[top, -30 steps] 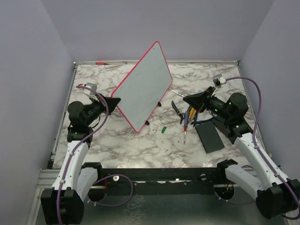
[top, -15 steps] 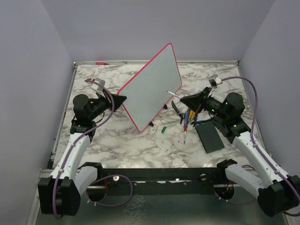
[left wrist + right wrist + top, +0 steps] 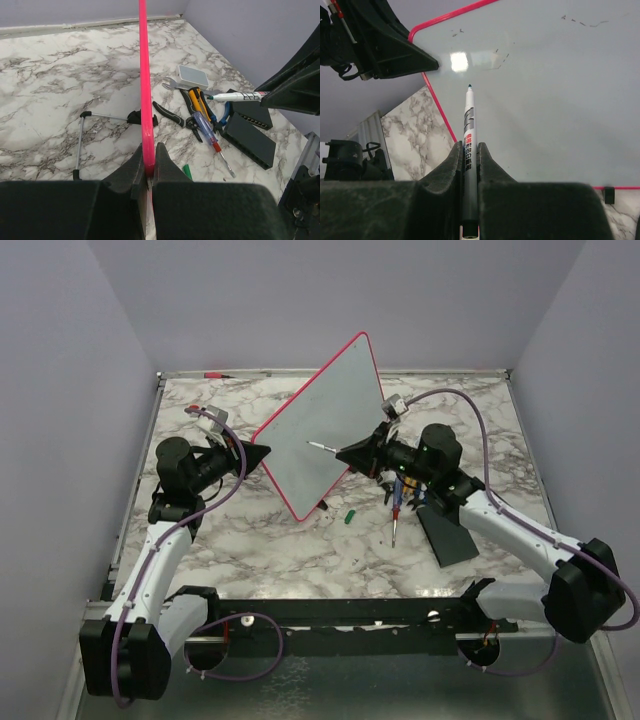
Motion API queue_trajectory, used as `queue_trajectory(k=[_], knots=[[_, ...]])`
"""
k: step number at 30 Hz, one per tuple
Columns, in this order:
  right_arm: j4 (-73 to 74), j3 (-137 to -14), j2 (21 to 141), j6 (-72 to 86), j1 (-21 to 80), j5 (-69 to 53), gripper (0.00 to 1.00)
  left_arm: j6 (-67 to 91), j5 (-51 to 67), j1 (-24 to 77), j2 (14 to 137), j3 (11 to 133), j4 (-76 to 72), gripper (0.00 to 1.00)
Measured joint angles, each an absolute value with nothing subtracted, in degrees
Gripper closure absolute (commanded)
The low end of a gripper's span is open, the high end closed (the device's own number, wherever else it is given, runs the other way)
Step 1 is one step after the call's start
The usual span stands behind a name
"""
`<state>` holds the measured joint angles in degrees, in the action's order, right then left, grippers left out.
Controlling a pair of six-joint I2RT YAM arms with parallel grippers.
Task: Write a sentence on the whiteboard
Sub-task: Move the whiteboard stand to the center of the board, then write a sentence on the whiteboard.
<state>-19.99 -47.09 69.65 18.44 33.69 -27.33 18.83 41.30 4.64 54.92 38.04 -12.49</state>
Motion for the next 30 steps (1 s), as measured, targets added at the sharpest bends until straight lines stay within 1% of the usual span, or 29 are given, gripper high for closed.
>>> queue_trajectory(k=[9,30], knots=[[-23.1,-52.1,76.3,16.4,37.0,-26.9,0.99,18.3,41.3,4.6,54.9,38.4,-11.6,1.0],[-23.9,-56.0,83.2,13.3,40.6,-26.9,0.99,18.1,41.3,4.6,55.0,38.6,-11.2,1.0]])
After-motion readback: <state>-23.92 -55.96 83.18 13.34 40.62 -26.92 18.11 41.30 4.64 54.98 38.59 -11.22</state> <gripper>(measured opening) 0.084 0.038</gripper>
